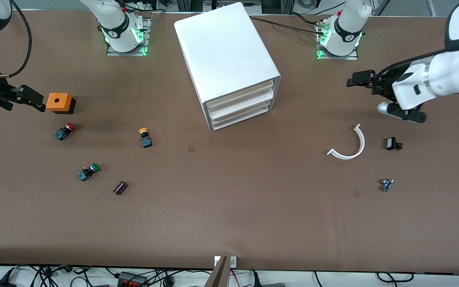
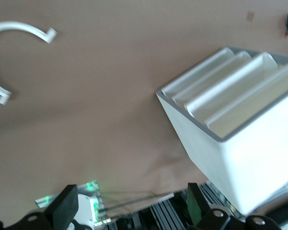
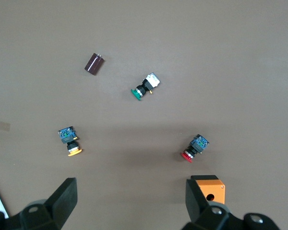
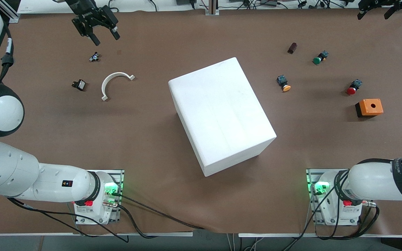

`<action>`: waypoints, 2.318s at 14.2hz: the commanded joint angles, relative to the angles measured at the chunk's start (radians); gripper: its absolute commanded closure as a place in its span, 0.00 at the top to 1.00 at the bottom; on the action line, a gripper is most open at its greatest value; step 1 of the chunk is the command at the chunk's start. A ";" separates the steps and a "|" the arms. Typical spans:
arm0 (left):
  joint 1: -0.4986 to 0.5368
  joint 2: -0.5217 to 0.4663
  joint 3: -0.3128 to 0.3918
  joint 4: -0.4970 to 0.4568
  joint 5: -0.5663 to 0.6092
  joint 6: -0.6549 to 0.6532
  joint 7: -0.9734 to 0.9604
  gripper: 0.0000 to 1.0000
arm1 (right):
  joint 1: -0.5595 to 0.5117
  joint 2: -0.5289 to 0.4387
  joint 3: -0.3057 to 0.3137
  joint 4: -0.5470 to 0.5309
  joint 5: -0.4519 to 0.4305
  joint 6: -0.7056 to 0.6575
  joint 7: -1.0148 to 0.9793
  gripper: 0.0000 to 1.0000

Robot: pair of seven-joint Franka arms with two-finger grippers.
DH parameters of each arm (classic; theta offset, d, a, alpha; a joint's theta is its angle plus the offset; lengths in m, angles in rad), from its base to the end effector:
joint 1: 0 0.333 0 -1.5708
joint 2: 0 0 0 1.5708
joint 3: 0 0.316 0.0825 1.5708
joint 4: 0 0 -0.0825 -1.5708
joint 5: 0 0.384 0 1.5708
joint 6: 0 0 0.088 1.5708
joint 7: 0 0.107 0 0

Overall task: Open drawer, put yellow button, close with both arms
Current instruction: 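Reach the left gripper to the bottom drawer front while the right gripper reaches buttons, then pull the bottom drawer open with the left gripper while the right gripper grasps yellow button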

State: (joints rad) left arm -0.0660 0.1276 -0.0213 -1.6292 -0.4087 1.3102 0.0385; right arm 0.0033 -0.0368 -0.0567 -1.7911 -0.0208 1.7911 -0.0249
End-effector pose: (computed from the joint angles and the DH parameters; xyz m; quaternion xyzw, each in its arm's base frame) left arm 0.5433 -0.0972 0.5218 0.9522 -0.0678 -0.2217 0.1987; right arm 0.5544 -0.0319 0.5592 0.9997 -0.0122 0.0180 0.0099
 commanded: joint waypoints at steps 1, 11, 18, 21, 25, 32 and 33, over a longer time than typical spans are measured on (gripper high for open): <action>-0.001 0.091 -0.002 0.023 -0.114 -0.063 0.065 1.00 | 0.001 -0.020 0.001 -0.016 0.001 0.002 -0.007 1.00; -0.012 0.279 -0.100 -0.289 -0.771 0.260 0.700 1.00 | 0.001 -0.018 0.001 -0.016 0.001 0.004 -0.007 1.00; -0.020 0.282 -0.186 -0.371 -0.788 0.335 0.758 0.71 | 0.001 -0.014 0.003 -0.014 0.002 0.004 -0.007 1.00; -0.017 0.282 -0.239 -0.393 -0.788 0.399 0.759 0.57 | 0.009 0.009 0.009 -0.008 0.005 0.008 -0.007 1.00; -0.018 0.280 -0.249 -0.414 -0.788 0.394 0.762 0.42 | 0.059 0.107 0.011 0.025 0.010 0.031 -0.007 1.00; -0.012 0.280 -0.264 -0.448 -0.788 0.389 0.847 0.17 | 0.199 0.310 0.011 0.070 0.012 0.069 -0.007 1.00; -0.012 0.280 -0.262 -0.445 -0.788 0.389 0.847 0.11 | 0.210 0.333 0.012 0.070 0.012 0.077 -0.007 1.00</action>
State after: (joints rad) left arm -0.0875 0.4373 -0.2740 -2.0464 -1.1753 1.6870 0.8599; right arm 0.1961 0.2481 -0.0402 -1.7479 -0.0186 1.8608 -0.0250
